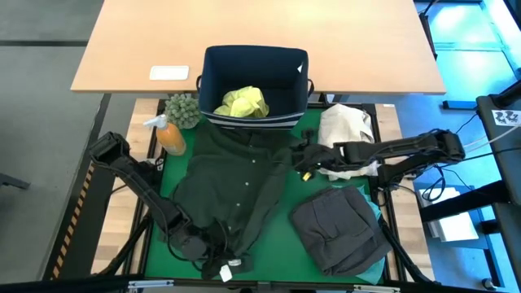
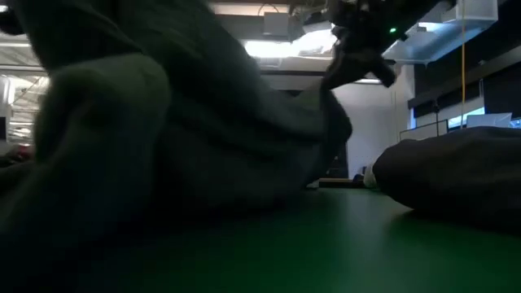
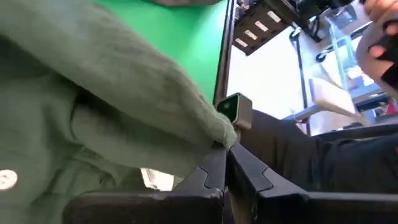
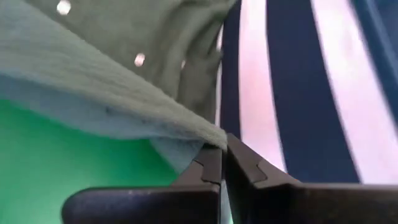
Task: Fold laundry
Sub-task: Fold the green polo shirt
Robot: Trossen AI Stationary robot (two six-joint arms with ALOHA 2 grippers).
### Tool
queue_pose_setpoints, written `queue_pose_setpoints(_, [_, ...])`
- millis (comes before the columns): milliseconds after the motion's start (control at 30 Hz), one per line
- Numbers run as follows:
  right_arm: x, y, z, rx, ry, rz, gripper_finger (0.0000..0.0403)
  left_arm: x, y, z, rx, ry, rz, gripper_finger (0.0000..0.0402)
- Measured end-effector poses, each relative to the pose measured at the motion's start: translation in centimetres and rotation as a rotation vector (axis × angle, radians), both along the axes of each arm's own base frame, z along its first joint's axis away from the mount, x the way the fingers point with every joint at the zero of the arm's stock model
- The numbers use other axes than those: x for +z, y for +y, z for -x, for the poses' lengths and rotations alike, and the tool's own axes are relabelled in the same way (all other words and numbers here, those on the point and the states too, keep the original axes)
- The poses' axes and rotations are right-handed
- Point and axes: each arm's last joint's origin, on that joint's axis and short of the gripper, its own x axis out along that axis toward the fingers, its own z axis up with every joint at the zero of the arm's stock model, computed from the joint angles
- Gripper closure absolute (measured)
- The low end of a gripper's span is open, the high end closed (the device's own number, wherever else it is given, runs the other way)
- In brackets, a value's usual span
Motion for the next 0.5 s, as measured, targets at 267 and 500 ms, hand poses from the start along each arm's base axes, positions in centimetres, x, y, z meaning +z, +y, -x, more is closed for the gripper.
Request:
queue_pose_setpoints(267, [-3.2,-2.5,-4.0,0.046,0.038,-0.043,0.0400,-0.6,-1.2,1.8,-0.005,0.085,0.008,0.0401])
queue_pose_setpoints(500, [-6.0,-4.9,-7.3,0.015,0.105,-0.080,0.0400,-1.7,-1.0,3.3,0.091,0.242,0.000,0.0401])
